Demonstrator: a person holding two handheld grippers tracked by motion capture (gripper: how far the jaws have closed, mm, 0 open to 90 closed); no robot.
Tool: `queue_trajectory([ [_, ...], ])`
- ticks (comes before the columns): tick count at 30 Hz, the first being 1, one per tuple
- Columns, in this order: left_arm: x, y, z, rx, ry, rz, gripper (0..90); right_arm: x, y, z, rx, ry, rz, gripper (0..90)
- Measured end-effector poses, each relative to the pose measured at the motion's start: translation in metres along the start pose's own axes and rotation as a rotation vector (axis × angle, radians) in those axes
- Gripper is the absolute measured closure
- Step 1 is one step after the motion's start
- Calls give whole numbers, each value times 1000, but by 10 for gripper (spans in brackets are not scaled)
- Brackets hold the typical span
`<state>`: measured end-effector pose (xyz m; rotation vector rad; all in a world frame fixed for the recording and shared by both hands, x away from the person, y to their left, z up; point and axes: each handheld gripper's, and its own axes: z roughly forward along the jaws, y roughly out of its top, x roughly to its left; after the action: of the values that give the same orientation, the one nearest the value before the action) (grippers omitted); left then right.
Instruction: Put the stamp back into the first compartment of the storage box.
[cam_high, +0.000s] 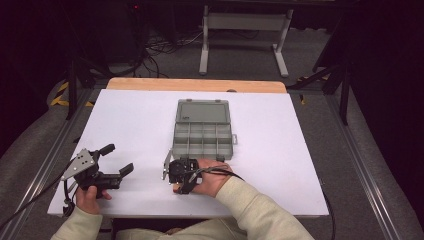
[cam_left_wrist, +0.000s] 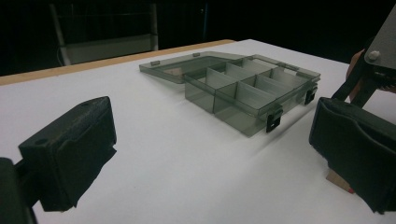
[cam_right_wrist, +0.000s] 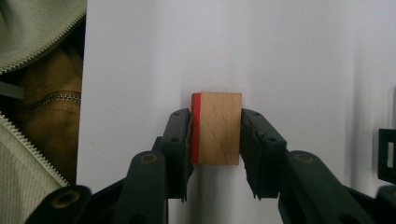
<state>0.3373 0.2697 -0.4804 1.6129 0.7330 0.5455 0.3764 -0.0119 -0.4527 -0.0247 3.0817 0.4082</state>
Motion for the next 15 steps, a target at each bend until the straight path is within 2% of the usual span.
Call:
queue_trajectory([
  [11, 0, 0, 0, 1, 0, 0, 14, 0, 0, 0, -2, -5, -6, 656],
  [15, 0, 0, 0, 1, 0, -1, 14, 0, 0, -4, -6, -14, -8, 656],
])
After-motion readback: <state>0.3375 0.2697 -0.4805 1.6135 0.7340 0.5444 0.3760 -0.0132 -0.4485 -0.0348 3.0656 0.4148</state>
